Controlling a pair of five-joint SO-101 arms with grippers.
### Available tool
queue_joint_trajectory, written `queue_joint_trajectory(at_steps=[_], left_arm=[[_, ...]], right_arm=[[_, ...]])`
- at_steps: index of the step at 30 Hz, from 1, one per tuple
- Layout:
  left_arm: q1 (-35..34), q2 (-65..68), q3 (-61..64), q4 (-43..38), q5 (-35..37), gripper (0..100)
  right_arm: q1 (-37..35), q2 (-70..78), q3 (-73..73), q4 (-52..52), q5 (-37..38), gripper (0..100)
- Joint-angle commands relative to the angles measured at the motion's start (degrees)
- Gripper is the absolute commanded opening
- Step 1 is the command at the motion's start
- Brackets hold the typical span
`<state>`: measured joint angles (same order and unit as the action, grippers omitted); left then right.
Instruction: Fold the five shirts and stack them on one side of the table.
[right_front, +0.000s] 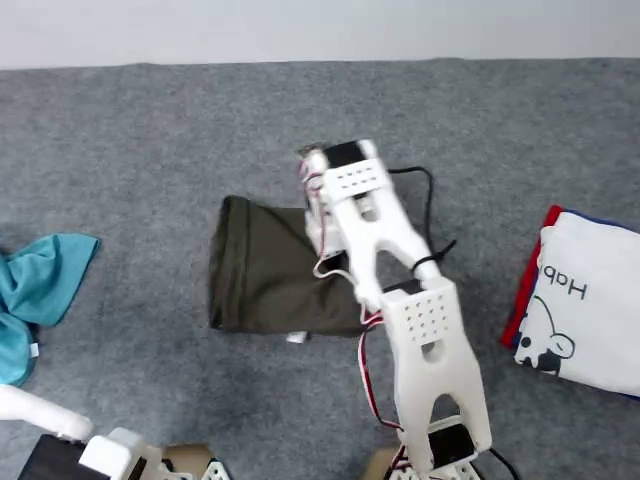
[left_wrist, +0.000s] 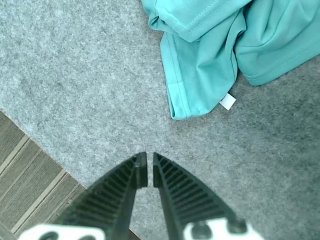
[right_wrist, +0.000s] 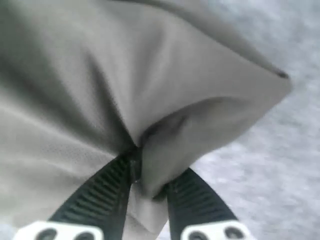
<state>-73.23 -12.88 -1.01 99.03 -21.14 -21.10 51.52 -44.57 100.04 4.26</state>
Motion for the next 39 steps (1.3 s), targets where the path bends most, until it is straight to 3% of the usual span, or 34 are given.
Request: queue_joint_trajectory(at_steps=[1, 7, 11, 21, 27, 30, 34, 39], left_arm=[[0.3, -2.0, 0.0, 1.0, 0.1, 3], [1.4, -2.1, 0.0, 1.0, 0.2, 3], [2.2, -2.2, 0.0, 1.1, 0.3, 3], [2.1, -2.2, 0.0, 1.2, 0.2, 3], [2.0, -2.2, 0.0, 1.2, 0.2, 3], [1.9, -2.2, 0.0, 1.2, 0.1, 3], [1.9, -2.2, 0.0, 1.2, 0.1, 3], [2.2, -2.0, 0.0, 1.2, 0.1, 3]], right_arm=[[5.4, -6.1, -1.1, 1.3, 9.9, 1.0], [12.3, -6.2, -1.1, -4.9, 33.4, 1.0], [13.0, -6.7, -1.1, -13.6, 47.7, 1.0], [2.8, -6.2, -7.3, -28.7, 66.1, 1.0], [-1.1, -4.7, -7.1, -33.8, 68.0, 1.5], [-0.3, -3.9, -7.4, -35.8, 67.3, 7.5], [1.3, -4.1, -8.4, -36.9, 58.1, 15.8], [2.3, -5.3, -12.4, -34.5, 51.4, 18.4]])
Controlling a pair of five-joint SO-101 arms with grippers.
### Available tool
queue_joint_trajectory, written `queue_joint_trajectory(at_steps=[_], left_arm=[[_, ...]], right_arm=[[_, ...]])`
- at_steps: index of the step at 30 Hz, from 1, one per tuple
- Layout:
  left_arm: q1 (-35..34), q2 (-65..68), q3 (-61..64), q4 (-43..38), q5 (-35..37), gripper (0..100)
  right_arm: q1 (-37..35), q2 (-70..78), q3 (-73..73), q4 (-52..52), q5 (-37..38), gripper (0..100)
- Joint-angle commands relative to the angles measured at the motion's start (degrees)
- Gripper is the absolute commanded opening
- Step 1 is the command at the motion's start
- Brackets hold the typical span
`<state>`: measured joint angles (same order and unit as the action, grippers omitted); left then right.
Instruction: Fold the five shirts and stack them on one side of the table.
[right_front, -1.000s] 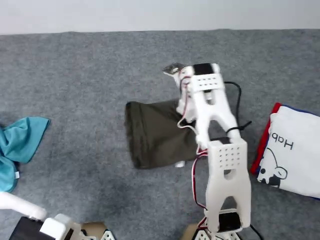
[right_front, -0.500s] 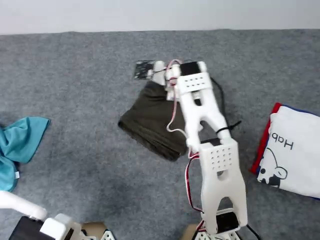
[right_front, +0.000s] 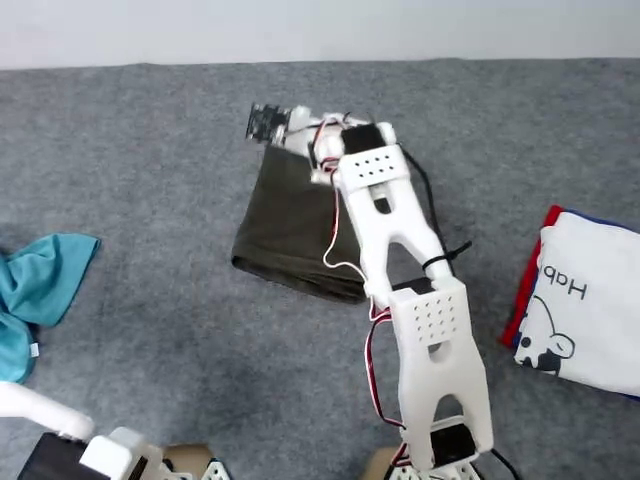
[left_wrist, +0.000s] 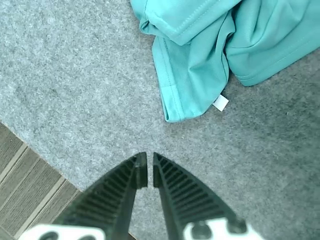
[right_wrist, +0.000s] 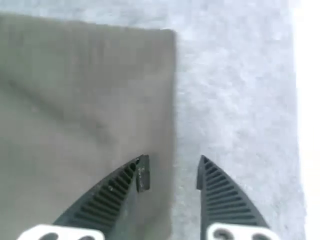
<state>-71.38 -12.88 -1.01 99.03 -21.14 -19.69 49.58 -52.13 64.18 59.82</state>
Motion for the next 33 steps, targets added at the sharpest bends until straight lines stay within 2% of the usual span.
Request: queue_joint_trajectory(at_steps=[1, 10, 15, 18, 22, 24, 26, 31, 33], left_arm=[[0.4, -2.0, 0.0, 1.2, 0.1, 3], [0.5, -1.9, 0.0, 1.1, 0.1, 3], [0.5, -2.0, 0.0, 1.1, 0.1, 3], [0.5, -2.1, 0.0, 1.1, 0.1, 3], [0.5, -2.0, 0.0, 1.2, 0.1, 3], [0.5, -2.0, 0.0, 1.2, 0.1, 3], [0.5, -2.0, 0.0, 1.2, 0.1, 3], [0.5, -1.8, 0.1, 1.2, 0.1, 3], [0.5, -1.8, 0.1, 1.2, 0.1, 3]], right_arm=[[0.9, -3.7, -5.9, 2.5, -6.5, 18.7], [1.5, -5.8, -16.4, 23.4, -32.0, 18.7], [3.0, -5.8, -17.4, 26.9, -50.5, 18.8], [3.8, -5.8, -17.4, 29.8, -58.7, 18.6], [3.5, -5.8, -17.4, 38.4, -69.8, 18.7], [3.0, -6.3, -15.5, 38.8, -74.2, 18.8], [2.6, -6.5, -13.6, 38.7, -76.6, 22.1], [0.8, -5.8, -10.9, 38.5, -85.6, 39.6], [0.1, -5.6, -9.8, 38.1, -86.4, 40.8]])
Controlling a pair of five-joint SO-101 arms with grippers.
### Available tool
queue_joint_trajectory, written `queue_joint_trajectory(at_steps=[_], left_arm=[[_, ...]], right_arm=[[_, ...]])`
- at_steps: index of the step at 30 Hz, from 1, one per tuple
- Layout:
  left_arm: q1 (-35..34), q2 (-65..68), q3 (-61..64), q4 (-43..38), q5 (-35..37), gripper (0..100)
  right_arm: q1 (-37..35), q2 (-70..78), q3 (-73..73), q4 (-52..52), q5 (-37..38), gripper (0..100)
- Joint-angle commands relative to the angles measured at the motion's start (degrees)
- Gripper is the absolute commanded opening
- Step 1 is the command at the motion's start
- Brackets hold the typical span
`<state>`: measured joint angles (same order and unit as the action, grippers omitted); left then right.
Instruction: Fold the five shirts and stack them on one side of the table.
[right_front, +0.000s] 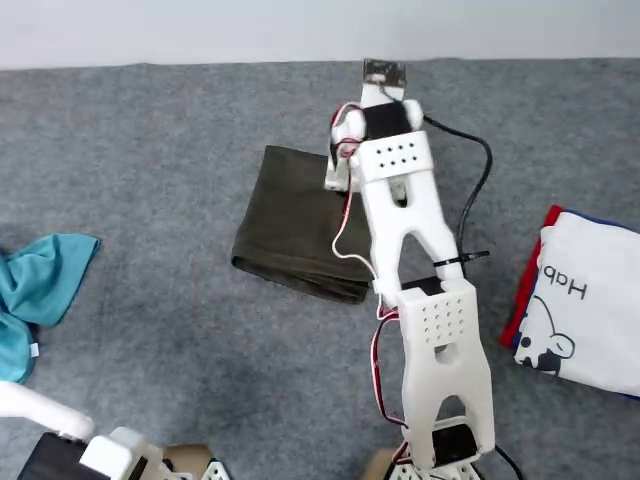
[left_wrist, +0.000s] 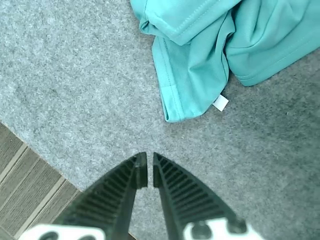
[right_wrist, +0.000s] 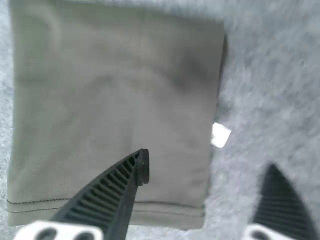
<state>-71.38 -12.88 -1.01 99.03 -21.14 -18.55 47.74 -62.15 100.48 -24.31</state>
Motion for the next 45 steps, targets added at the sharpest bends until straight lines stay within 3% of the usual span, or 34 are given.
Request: queue_joint_trajectory(at_steps=[1, 19, 33, 45], left_arm=[[0.5, -1.8, 0.1, 1.1, 0.1, 3], [0.4, -2.1, 5.1, -2.4, -0.1, 3], [0.2, -2.1, 5.1, -4.0, -2.5, 3], [0.2, -2.1, 5.1, -4.0, -2.7, 3]], right_arm=[[-1.3, -3.1, 0.3, 1.6, -2.4, 40.8], [-7.5, 11.9, 0.2, -11.8, -2.4, 40.0], [-7.0, 16.3, -0.4, -10.5, 0.3, 0.2], [-2.0, 12.2, -11.8, 2.2, 3.6, 0.9]])
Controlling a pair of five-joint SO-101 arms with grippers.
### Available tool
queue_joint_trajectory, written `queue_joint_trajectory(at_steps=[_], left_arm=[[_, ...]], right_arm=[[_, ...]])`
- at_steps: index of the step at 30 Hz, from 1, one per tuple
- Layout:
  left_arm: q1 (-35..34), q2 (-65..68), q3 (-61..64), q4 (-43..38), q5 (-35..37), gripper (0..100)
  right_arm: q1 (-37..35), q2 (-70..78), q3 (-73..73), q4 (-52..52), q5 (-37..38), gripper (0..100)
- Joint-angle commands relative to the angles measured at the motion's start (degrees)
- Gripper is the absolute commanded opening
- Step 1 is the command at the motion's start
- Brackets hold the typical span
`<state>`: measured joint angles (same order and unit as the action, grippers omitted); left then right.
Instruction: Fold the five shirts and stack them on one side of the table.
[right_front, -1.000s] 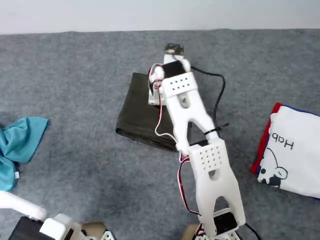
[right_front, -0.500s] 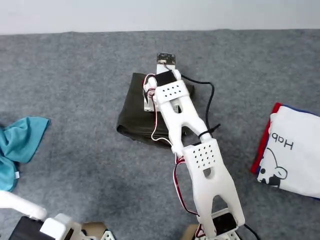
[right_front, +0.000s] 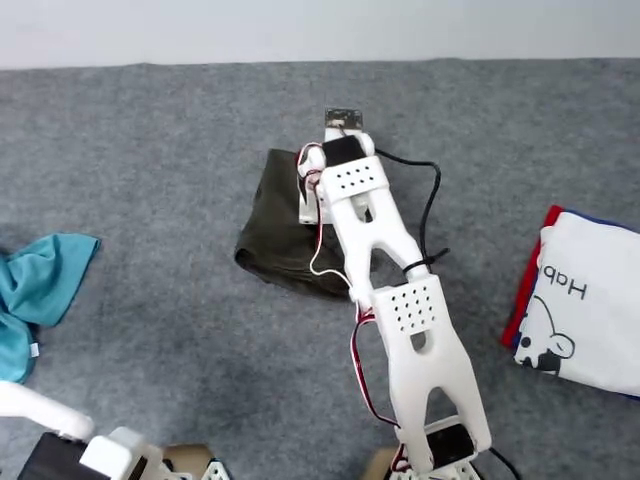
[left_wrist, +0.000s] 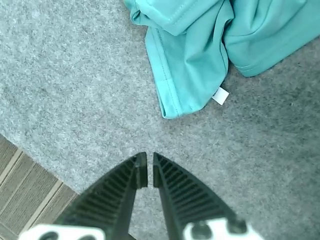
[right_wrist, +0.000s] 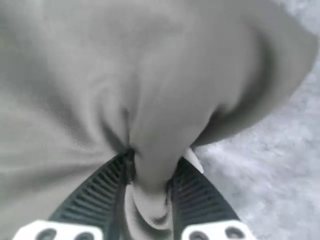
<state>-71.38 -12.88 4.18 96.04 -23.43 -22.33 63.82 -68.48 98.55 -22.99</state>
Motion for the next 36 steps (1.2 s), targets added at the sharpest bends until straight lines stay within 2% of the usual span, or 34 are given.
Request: queue_joint_trajectory(at_steps=[1, 5, 8, 22, 29, 36], left_arm=[[0.3, -2.1, -0.1, -1.0, -0.4, 3], [0.4, -2.1, -0.1, -1.0, -0.4, 3], [0.4, -2.1, -0.1, -1.0, -0.4, 3], [0.4, -2.1, -0.1, -0.7, -0.3, 3], [0.4, -2.1, -0.1, -0.8, -0.3, 3], [0.5, -1.8, -0.1, -0.9, -0.3, 3]], right_arm=[[2.3, -4.3, -6.5, 4.5, 2.8, 0.9], [4.0, -8.3, -6.8, 4.5, 5.3, 0.8], [4.7, -13.1, -1.8, 4.5, 7.6, 0.8], [13.1, -57.7, 43.2, 4.4, 18.3, 0.8], [20.6, -75.6, 54.8, 4.4, 26.1, 0.8], [31.2, -82.8, 57.5, 4.4, 32.2, 0.8]])
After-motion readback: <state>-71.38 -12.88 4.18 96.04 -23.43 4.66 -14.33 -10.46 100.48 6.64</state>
